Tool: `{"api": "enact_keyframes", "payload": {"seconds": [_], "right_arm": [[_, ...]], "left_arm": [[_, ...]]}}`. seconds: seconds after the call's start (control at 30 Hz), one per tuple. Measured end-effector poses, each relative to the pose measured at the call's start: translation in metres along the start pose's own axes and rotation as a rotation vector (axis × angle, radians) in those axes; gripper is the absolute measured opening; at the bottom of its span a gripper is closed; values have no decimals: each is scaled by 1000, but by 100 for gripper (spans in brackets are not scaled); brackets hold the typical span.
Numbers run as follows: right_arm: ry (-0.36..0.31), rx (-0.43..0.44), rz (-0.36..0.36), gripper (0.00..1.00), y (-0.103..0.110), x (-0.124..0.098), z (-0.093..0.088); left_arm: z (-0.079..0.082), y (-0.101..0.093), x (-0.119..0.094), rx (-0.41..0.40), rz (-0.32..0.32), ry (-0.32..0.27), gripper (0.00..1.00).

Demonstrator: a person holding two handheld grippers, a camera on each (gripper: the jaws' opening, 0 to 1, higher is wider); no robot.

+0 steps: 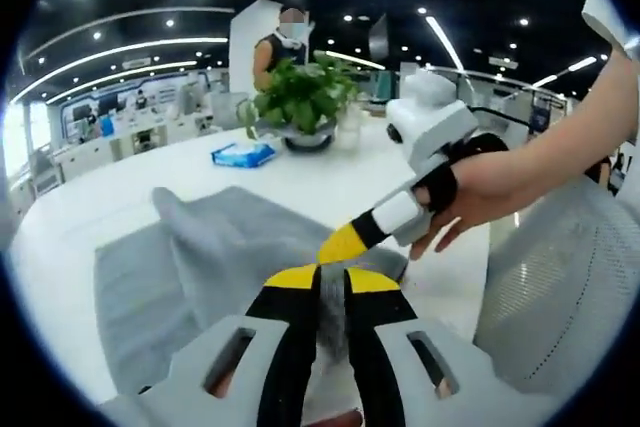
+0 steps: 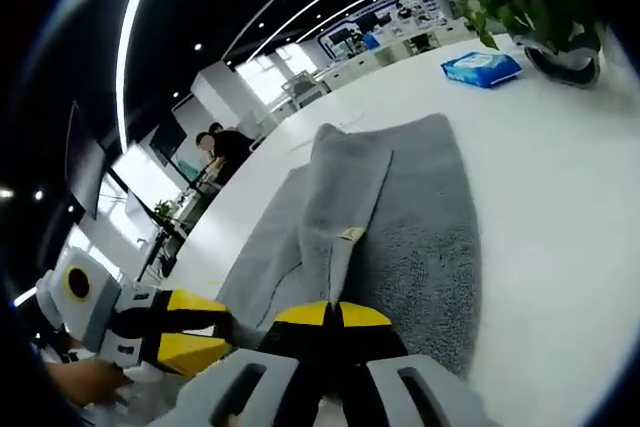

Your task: Open the folded towel by lifting each exposed corner and separating the folded layers until the towel lies flat within the target outline without major curled edges

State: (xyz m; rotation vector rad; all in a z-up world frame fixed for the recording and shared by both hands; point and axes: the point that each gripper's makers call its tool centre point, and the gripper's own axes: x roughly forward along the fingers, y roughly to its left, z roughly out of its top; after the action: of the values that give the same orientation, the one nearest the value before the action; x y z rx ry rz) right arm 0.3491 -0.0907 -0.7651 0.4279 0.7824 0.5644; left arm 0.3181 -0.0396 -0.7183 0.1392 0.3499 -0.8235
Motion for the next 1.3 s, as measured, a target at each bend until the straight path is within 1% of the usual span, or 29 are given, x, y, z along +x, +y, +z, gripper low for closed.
{"api": "enact_keyframes", "payload": {"seconds": [0.03, 0.07, 0.1, 0.13, 0.17, 0.27, 0.3, 0.4, 0.47, 0.53, 0.57, 0.63, 0.67, 0.73, 0.8, 0.83, 0.87, 0.9, 1.03, 1.1, 1.2, 1.3], "right_arm": [[-2, 0, -4, 0, -1, -1, 1], [-4, -1, -8, 0, -3, -3, 2], [-6, -3, -13, 0, -6, -5, 2], [-8, -3, -17, 0, -7, -6, 3], [-11, -2, -20, 0, -8, -9, 5], [-22, 6, -32, 0, -15, -14, 7], [-24, 7, -35, 0, -15, -16, 8], [-29, 12, -41, 0, -20, -20, 8], [-30, 8, -49, 0, -23, -24, 8], [-33, 3, -59, 0, -26, -27, 9], [-36, 3, -63, 0, -29, -29, 11], [-44, 4, -72, 0, -32, -34, 13], [-48, 6, -77, 0, -35, -36, 14], [-54, 12, -85, 0, -40, -39, 15], [-61, 24, -100, 0, -48, -44, 16], [-62, 27, -104, 0, -51, -46, 15], [-63, 32, -111, 0, -54, -49, 15], [-64, 34, -117, 0, -57, -51, 15], [-62, 39, -141, 0, -68, -59, 12], [-56, 39, -163, 0, -78, -64, 10], [-51, 38, -178, 0, -85, -68, 8], [-37, 19, -202, 0, -93, -73, 3]], "left_arm": [[-6, 14, -1, 8, 67, 28, 12], [-11, 22, -2, 23, 99, 50, 14], [-21, 33, -6, 34, 149, 92, 14], [-26, 40, -8, 30, 182, 119, 14], [-29, 45, -10, 10, 197, 125, 14], [-27, 54, -14, -62, 227, 97, 14], [-28, 57, -15, -72, 238, 97, 14], [-35, 66, -19, -76, 276, 122, 14], [-42, 74, -22, -89, 311, 151, 14], [-49, 79, -23, -98, 330, 171, 14], [-57, 82, -25, -113, 343, 200, 14], [-70, 87, -27, -144, 361, 239, 14], [-73, 88, -27, -149, 365, 247, 14], [-85, 92, -27, -165, 376, 283, 14], [-98, 93, -31, -154, 385, 349, 14], [-102, 93, -32, -147, 388, 367, 14], [-95, 95, -29, -146, 388, 304, 14], [-98, 93, -32, -161, 387, 331, 14], [-99, 94, -33, -224, 392, 309, 15], [-99, 94, -32, -219, 390, 309, 15], [-98, 92, -32, -168, 385, 311, 15], [-99, 94, -35, -178, 387, 308, 15]]}}
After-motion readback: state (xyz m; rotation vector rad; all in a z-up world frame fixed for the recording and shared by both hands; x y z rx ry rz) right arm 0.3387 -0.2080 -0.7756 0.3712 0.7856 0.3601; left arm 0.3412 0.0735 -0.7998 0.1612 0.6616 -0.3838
